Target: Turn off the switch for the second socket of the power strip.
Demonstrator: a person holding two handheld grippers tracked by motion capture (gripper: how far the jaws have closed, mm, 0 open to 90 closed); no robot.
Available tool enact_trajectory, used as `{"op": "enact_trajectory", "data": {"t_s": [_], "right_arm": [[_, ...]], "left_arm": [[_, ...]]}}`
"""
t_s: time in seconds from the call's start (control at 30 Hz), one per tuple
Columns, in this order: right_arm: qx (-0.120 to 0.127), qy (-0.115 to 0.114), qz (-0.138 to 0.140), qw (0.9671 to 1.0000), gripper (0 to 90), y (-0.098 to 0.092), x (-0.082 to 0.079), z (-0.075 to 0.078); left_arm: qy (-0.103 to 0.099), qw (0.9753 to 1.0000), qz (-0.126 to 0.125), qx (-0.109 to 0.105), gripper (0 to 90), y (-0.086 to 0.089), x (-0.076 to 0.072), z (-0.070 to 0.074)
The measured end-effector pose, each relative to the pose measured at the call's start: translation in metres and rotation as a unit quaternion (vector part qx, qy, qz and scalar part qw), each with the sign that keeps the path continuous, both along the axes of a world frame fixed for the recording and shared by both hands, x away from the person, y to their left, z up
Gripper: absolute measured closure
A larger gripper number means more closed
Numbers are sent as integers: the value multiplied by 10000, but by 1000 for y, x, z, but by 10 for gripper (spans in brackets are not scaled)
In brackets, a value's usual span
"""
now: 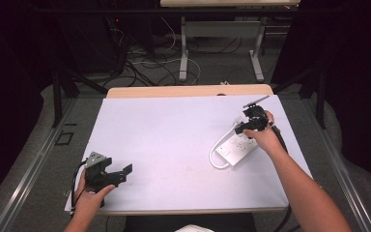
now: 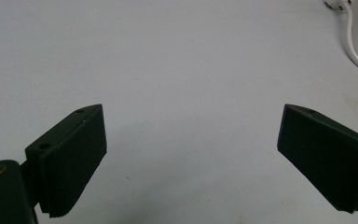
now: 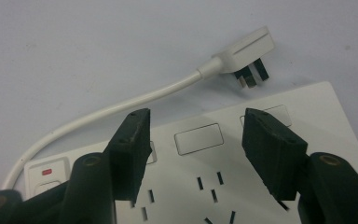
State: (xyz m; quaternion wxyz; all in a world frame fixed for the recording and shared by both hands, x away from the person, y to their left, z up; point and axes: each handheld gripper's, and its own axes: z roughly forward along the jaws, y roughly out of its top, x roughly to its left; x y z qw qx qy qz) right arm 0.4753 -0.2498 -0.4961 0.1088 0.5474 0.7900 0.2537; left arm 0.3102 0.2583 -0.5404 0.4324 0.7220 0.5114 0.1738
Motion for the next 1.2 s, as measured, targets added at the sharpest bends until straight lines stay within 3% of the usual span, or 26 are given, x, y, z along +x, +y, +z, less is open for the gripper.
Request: {"op": "enact_trajectory", "data": {"t_s": [0.1, 0.4, 0.6, 0.77, 1.2], "right_arm": [[29, -88, 8, 10000, 380, 2, -3, 2], [-270, -271, 249, 9990, 315, 5, -10, 9], [-319, -243, 336, 9986, 275, 9, -17, 14], [-172, -297, 477, 9983, 266, 10, -23, 19], [16, -377, 511, 9980, 240, 10, -40, 31]], "left_arm": [[2, 10000, 2, 3, 82, 0, 0, 0], [-28, 10000, 26, -6, 82, -1, 0, 0], [-29, 10000, 28, -6, 82, -1, 0, 0], [-1, 10000, 4, 7, 82, 0, 0, 0], [-3, 10000, 6, 12, 83, 0, 0, 0]]}}
